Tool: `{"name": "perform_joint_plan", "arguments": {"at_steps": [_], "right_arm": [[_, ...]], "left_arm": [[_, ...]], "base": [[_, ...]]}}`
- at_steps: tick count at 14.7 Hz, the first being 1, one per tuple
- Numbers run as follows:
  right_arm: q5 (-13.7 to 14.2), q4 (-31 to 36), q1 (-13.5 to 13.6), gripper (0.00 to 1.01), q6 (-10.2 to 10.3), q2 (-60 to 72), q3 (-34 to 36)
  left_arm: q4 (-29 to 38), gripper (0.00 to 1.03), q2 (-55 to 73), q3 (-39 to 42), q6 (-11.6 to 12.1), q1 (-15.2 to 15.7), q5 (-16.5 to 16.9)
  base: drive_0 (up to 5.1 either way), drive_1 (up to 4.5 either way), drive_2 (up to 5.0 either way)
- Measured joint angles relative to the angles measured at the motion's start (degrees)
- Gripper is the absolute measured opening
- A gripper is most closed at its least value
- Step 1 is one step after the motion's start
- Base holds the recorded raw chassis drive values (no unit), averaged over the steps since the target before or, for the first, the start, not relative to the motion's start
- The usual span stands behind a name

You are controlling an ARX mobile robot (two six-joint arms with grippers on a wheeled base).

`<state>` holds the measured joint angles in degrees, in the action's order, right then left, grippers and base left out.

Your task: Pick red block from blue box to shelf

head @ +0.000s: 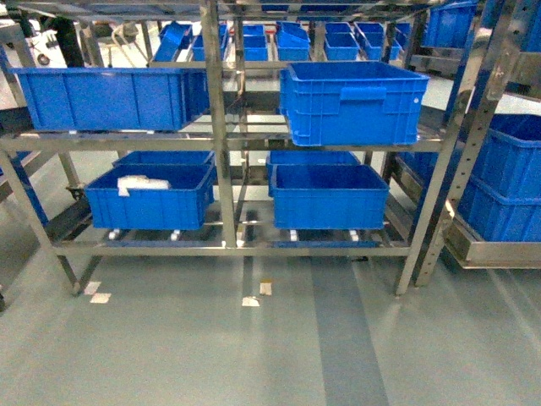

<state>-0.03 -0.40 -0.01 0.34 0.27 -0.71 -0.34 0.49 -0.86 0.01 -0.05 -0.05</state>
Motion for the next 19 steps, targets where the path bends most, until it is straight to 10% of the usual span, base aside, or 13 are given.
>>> {"name": "perform_joint_plan", "arguments": {"at_steps": [19], "right_arm": [[0.0,0.09,0.0,0.27,0.0,0.0,0.0]], "left_arm": [[0.02,0.98,0.0,0.0,0.0,0.0,-0.04]], "base": [[0.0,4.18,-4.2]]}}
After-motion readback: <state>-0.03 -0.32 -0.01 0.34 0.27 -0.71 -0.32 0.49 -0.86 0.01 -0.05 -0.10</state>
